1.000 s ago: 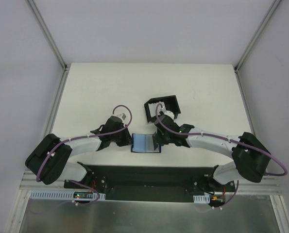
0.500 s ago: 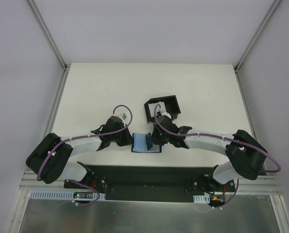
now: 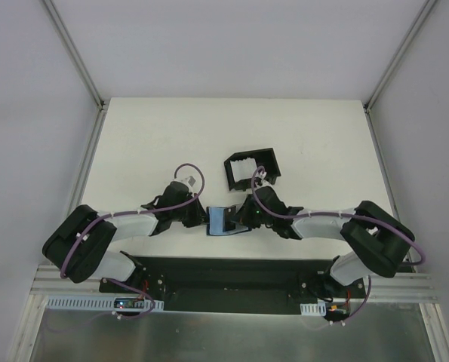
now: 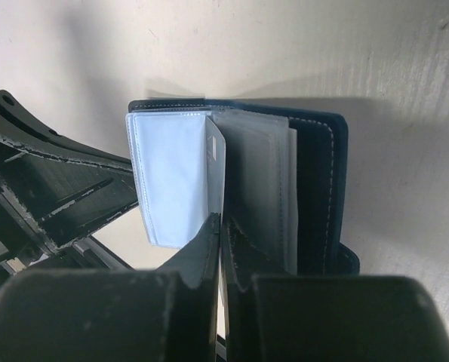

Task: Put the credit cards into the card holder
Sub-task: Insert the credit card into the card holder.

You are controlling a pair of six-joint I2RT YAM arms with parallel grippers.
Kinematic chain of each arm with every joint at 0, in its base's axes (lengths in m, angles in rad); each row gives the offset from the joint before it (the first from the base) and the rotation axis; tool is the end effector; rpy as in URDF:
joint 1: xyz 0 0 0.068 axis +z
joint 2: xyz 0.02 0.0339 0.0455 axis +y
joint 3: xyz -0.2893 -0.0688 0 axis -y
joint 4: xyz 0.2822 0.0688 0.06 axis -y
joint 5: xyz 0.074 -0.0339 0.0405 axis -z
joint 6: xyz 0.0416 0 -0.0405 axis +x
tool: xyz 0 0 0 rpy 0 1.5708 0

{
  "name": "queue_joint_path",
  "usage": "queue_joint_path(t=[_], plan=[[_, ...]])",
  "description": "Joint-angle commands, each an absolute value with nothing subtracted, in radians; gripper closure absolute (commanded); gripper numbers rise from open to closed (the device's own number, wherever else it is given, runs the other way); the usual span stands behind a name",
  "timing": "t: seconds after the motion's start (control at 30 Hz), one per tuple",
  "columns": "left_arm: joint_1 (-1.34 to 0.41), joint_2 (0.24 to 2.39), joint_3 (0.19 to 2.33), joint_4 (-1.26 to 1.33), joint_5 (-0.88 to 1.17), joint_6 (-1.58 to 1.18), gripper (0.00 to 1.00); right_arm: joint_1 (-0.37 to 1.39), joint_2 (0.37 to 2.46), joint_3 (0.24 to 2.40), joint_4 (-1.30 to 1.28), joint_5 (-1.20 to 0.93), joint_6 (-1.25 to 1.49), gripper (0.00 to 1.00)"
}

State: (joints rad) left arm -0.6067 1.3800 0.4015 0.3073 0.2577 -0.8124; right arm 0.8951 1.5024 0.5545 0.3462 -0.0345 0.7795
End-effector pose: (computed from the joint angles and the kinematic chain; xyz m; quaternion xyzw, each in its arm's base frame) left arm 0.2091 -0.1580 0.1259 -0.0361 0.8941 -0.3687 0.2517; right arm 0.1921 0.2419 0.1425 -0.0591 0.8828 0.3562 0.3005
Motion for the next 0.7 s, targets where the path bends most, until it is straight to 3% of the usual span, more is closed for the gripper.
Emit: queue_joint_path(t=[0.0,0.67], plan=[[-0.615,1.436,0.353,0.236,0.230,-0.808,1.00,0.913,1.557,0.520,0.394,-0.063,0.781,1.00],[-0.612,1.425,0.408,0.110,0.106,-0.749,1.00,0.897,1.511,0.520,0.270,-0.069,0.726,1.00]])
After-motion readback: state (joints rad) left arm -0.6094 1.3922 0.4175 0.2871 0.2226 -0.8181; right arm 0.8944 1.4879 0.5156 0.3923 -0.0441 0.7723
